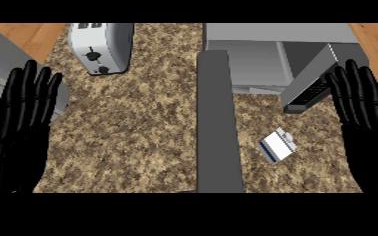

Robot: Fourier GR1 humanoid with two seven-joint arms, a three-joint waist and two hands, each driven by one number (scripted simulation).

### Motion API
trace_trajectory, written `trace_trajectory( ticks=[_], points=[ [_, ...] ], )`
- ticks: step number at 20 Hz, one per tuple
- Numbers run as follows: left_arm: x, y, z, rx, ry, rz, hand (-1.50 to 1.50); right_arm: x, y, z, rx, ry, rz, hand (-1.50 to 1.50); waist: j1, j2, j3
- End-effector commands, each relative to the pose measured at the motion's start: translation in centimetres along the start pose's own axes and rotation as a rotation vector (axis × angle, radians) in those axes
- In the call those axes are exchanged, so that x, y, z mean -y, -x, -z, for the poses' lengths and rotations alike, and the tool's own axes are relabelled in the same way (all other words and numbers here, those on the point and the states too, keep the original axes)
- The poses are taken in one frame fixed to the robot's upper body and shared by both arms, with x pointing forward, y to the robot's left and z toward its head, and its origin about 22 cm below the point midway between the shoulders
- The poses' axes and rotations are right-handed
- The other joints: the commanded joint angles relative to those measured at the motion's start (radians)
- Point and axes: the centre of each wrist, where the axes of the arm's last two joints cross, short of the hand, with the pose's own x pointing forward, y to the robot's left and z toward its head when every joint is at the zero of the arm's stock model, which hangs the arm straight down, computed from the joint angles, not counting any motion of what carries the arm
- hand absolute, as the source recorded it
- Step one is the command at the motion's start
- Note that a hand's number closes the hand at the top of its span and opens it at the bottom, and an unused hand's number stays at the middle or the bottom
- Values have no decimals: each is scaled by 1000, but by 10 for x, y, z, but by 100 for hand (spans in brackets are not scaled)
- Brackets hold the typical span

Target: Pick up the milk, place it into the microwave and close the microwave

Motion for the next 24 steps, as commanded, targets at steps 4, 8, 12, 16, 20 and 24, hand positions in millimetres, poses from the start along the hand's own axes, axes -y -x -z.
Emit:
trace_trajectory(
  ticks=[4, 8, 12, 16, 20, 24],
  points=[
    [-40, 17, 14, -6, -7, 28, -150, -24, 13, -22, 28, -78, 24, -150, -24, 14, 8],
    [-32, 41, 11, -131, -67, -63, -150, -53, 20, -31, -29, -189, 329, -150, -26, 17, 9],
    [-43, 40, -9, -150, -39, -82, -150, -57, 7, -54, -49, -227, 329, -150, -23, 12, 8],
    [-36, 33, -29, -138, -40, -64, -150, -51, 13, -80, -52, -205, 344, -150, -24, 12, 8],
    [-52, 36, -45, -147, -43, -66, -150, -56, -4, -86, -55, -156, 264, -150, -24, 12, 8],
    [-26, 18, -56, -143, -35, -77, -150, -53, 13, -83, -50, -108, 172, -150, -21, 11, 8]
  ],
)
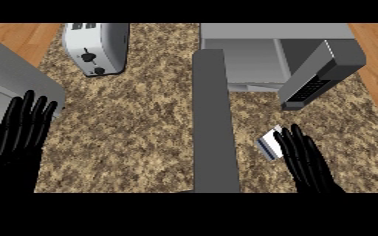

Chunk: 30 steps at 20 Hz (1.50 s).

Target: Pick up the milk, place it into the microwave and close the microwave

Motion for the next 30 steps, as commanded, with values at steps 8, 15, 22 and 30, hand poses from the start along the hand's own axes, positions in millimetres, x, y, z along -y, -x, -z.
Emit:
trace_trajectory(
  ticks=[8, 15, 22, 30],
  points=[
    [-6, -14, -20, -2, -10, 5, -150, 12, 28, -8, 12, 171, -191, -150, 0, 1, 0],
    [-11, -7, -51, -6, 12, -5, -150, 40, 50, 4, -16, 214, -222, -150, 4, 1, 0],
    [3, -5, -57, -16, -4, 2, -150, 58, 85, -11, -38, 284, -275, -150, 4, 1, 0],
    [-1, -5, -44, -12, 15, 12, -150, 96, 126, -8, -88, 303, -318, -150, 4, 2, 0]
  ],
)
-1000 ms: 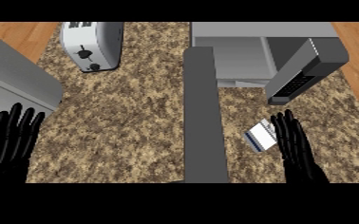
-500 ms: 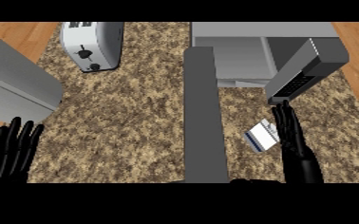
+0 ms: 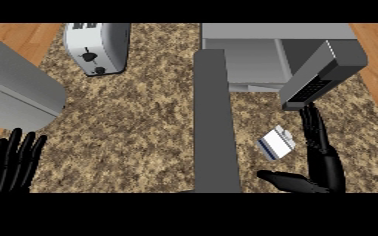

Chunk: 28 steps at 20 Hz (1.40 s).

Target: Pick up the milk, place it into the microwave and close the microwave

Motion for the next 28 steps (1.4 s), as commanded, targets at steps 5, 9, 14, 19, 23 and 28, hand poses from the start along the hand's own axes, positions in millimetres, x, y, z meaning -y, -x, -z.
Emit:
trace_trajectory(
  ticks=[5, 9, 14, 19, 23, 28],
  points=[
    [1, 1, -1, -18, 11, -17, -150, 28, 47, 6, -34, -20, -21, -150, 2, 1, 0],
    [-10, -6, -3, 11, -28, -5, -150, 45, 54, -1, -82, -46, -26, -150, 1, 0, 0],
    [-3, 8, -16, -19, -4, -3, -150, 41, 79, 0, -107, -65, -35, -150, 3, 0, 0],
    [15, 6, -10, 5, -2, -14, -150, 41, 95, -18, -119, -69, -72, -150, 2, 0, 0],
    [-3, 0, -5, 4, -17, -5, -150, 28, 113, -7, -142, -65, -60, -150, 4, 1, 0],
    [1, 0, -27, -11, -5, -3, -150, 34, 130, -26, -167, -105, -12, -150, 14, 2, 1]
  ],
)
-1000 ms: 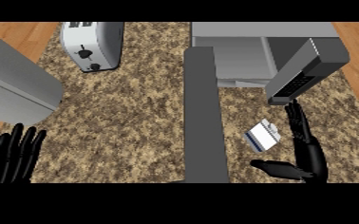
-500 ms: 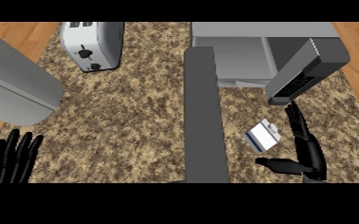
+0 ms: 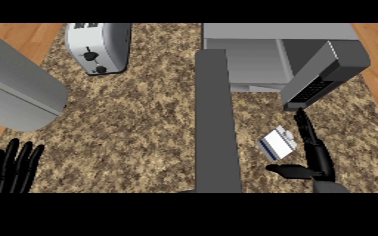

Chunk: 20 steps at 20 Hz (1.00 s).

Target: Pick up the milk, place it into the microwave and close the microwave

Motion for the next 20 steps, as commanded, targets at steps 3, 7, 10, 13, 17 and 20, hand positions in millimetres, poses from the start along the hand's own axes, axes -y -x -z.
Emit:
trace_trajectory(
  ticks=[3, 7, 10, 13, 17, 20],
  points=[
    [5, 8, -12, 6, 8, 5, -150, -3, 21, -4, -33, -48, 39, -150, 4, 1, 1],
    [7, 3, -16, 0, 8, -4, -150, -6, 24, 0, -45, -64, 113, -150, 8, 1, 1],
    [9, -7, 12, 10, -8, -3, -150, -11, 29, -8, -32, -39, 83, -150, 3, 3, 1],
    [-17, -2, 3, 11, -4, 9, -150, -10, 25, 9, -19, -18, 86, -150, 10, 4, 2],
    [-8, 8, 7, 7, -2, -4, -150, -7, 29, -5, 22, 0, 164, -150, 4, 5, 2],
    [2, 2, 0, -3, 0, -17, -150, -3, 27, -4, 39, -10, 244, 150, 5, 3, 2]
  ],
)
